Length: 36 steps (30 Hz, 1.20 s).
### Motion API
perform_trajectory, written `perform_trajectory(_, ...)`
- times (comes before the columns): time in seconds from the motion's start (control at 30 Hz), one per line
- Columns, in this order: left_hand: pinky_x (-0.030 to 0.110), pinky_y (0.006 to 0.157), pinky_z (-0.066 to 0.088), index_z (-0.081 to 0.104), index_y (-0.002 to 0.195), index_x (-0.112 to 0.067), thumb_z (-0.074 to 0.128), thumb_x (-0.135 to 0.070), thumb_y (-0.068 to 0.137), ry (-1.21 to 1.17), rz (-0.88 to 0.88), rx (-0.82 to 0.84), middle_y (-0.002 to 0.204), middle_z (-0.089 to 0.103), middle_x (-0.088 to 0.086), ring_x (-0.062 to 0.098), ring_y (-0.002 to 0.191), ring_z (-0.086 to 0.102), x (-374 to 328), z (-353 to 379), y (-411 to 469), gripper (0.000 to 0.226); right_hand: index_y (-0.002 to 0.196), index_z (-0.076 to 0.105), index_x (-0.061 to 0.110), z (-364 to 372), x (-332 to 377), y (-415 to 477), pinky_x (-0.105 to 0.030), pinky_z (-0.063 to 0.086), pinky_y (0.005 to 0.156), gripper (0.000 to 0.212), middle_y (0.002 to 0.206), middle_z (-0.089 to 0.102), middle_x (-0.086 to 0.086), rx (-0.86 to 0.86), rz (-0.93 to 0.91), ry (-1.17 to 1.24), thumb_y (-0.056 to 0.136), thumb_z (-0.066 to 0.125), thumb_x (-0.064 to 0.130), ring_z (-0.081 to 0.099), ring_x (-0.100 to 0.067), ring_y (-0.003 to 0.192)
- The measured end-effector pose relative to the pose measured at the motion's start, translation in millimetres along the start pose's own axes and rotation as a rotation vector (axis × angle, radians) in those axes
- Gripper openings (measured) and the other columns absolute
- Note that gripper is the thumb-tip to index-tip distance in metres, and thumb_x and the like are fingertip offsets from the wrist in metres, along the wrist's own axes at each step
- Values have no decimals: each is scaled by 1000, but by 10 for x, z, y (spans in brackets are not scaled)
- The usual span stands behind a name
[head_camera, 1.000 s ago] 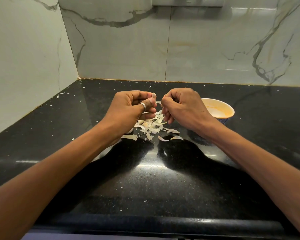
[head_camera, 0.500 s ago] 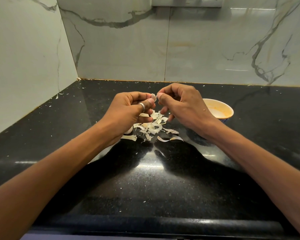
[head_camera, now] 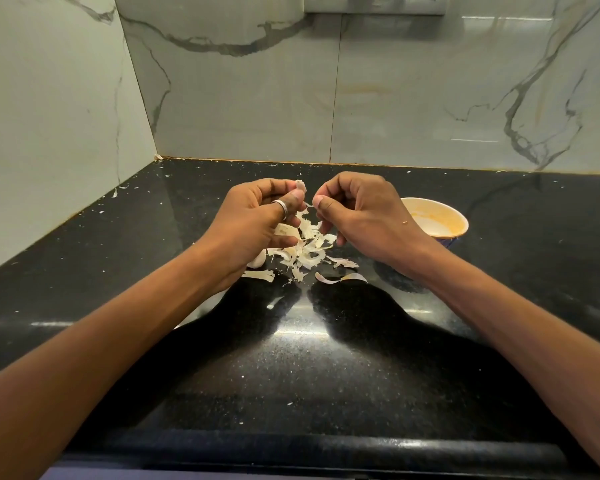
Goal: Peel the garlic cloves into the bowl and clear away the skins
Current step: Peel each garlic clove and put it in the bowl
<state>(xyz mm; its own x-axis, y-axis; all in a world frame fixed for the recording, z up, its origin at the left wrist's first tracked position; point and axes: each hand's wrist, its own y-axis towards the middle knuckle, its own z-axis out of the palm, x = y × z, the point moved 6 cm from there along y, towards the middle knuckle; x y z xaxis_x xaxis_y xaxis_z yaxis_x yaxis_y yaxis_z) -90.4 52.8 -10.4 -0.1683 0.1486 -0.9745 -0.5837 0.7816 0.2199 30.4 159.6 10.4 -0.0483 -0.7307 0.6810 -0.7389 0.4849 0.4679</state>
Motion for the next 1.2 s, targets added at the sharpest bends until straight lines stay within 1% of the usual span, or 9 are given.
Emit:
perform_trajectory(0.17, 23, 59, 55, 68, 116, -15, 64, -21, 98, 7, 7, -38, 96, 68, -2, 3, 81, 63, -10, -31, 3, 19, 76, 71, 12, -15, -11, 0, -28, 52, 56, 24, 65, 70, 3, -44, -15, -115, 97, 67, 22, 63, -5, 51)
perform_trajectory(0.23, 23, 60, 56, 69, 116, -15, 63, -20, 99, 31, 10, -17, 96, 69, -2, 3, 82, 64, -9, -14, -1, 19, 69, 70, 16, -39, -19, 3, -24, 50, 58, 29, 62, 69, 5, -89, -25, -176, 94, 71, 30, 61, -7, 55)
perform_trajectory(0.33, 23, 60, 56, 70, 115, -14, 63, -18, 99, 68, 17, 20, 91, 70, -3, 1, 79, 64, -10, 16, -8, 18, 86, 73, 17, -55, -52, 28, -27, 58, 68, 10, 78, 72, 7, -98, -6, -82, 90, 77, 26, 71, -8, 73)
perform_trajectory(0.47, 23, 60, 57, 71, 112, -12, 63, -18, 98, 94, 26, 76, 72, 68, -12, 1, 73, 63, -24, 55, -20, 17, 107, 75, 13, -35, -56, 49, -38, 62, 68, 16, 91, 75, -4, -28, -17, 137, 94, 75, 22, 72, -14, 80)
perform_trajectory(0.6, 25, 59, 58, 73, 107, -9, 67, -22, 95, 107, 49, 82, 78, 68, -3, 4, 71, 62, -42, 68, -34, 18, 106, 76, 9, -7, -37, 43, -29, 60, 64, 14, 95, 76, -13, 23, -17, 229, 94, 75, 15, 66, -7, 71)
perform_trajectory(0.73, 26, 60, 58, 75, 103, -12, 70, -24, 94, 163, 80, 52, 83, 72, 0, 6, 73, 65, -37, 24, -16, 16, 106, 76, 10, -3, -59, 61, -33, 62, 72, 13, 97, 77, -13, 25, -38, 284, 93, 75, 12, 74, -26, 84)
perform_trajectory(0.93, 24, 59, 58, 78, 98, -21, 71, -22, 93, 212, 137, 1, 85, 73, 2, 7, 74, 64, -65, -33, -15, 9, 112, 75, 4, 46, -89, 63, -40, 61, 92, 25, 103, 78, -17, 46, -6, 425, 87, 77, 2, 75, -34, 96)
perform_trajectory(1.07, 23, 57, 56, 78, 97, -17, 74, -22, 90, 235, 166, -44, 89, 74, 8, 9, 73, 65, -102, -52, -16, 10, 109, 76, 2, 23, -89, 61, -37, 62, 90, 22, 100, 77, -19, 31, -11, 422, 87, 78, 2, 73, -24, 88)
perform_trajectory(1.2, 24, 56, 56, 78, 98, -12, 73, -18, 91, 211, 146, -57, 88, 73, 9, 11, 75, 66, -103, -59, -19, 9, 101, 78, 14, 12, -76, 62, -37, 63, 85, 14, 92, 79, -11, 7, -58, 308, 89, 78, 7, 76, -24, 85)
